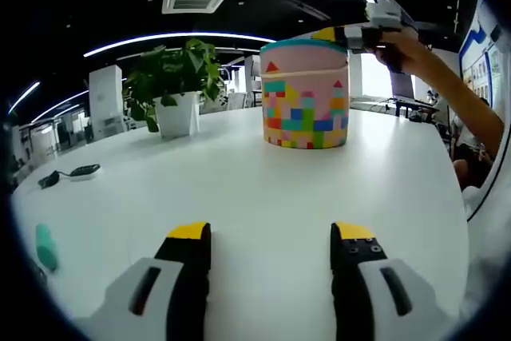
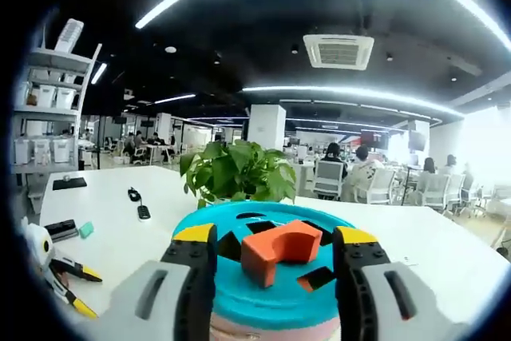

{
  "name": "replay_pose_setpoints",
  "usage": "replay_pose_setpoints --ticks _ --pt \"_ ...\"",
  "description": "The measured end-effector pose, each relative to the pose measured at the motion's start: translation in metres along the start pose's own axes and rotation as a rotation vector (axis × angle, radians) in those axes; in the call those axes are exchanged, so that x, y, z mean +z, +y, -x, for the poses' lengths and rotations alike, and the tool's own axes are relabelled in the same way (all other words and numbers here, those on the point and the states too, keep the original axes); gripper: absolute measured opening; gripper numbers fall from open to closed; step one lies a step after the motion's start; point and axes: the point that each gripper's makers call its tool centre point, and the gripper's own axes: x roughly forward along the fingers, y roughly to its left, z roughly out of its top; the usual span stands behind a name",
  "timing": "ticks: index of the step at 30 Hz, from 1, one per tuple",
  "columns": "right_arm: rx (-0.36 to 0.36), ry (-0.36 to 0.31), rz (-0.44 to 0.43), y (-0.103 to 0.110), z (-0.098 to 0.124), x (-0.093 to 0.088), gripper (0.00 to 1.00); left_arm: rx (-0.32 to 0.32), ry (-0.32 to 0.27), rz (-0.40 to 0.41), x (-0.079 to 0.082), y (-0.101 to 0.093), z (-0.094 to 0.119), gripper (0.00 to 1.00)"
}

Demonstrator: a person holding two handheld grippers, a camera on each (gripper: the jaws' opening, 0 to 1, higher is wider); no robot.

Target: Arrange the toys in the designated storage area by placing each visible toy with the group until no toy remains scattered across the table.

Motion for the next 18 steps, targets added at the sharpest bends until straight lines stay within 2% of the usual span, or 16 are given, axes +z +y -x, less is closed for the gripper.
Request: replay_pose_setpoints --ticks 3,10,12,15,18 --pt "-0.014 0.01 0.017 0.002 -0.004 -0.004 0.59 0.0 -0.001 -0.002 0.001 -0.001 0.0 0.62" --pt "-0.036 0.028 -0.025 -0.007 -0.006 -0.007 0.56 0.0 -0.001 -0.002 0.001 -0.001 0.0 0.62" --pt "-0.032 0.029 -0.016 -0.007 -0.004 -0.007 0.51 -0.001 -0.001 -0.002 0.001 -0.001 0.0 0.62" --pt "-0.027 0.013 -0.042 -0.008 0.0 0.0 0.48 0.0 0.0 -0.001 0.001 -0.002 0.0 0.61" --pt "-0.04 0.015 -0.015 -0.011 -0.001 0.003 0.48 0.001 0.0 -0.001 0.001 -0.001 0.0 0.61"
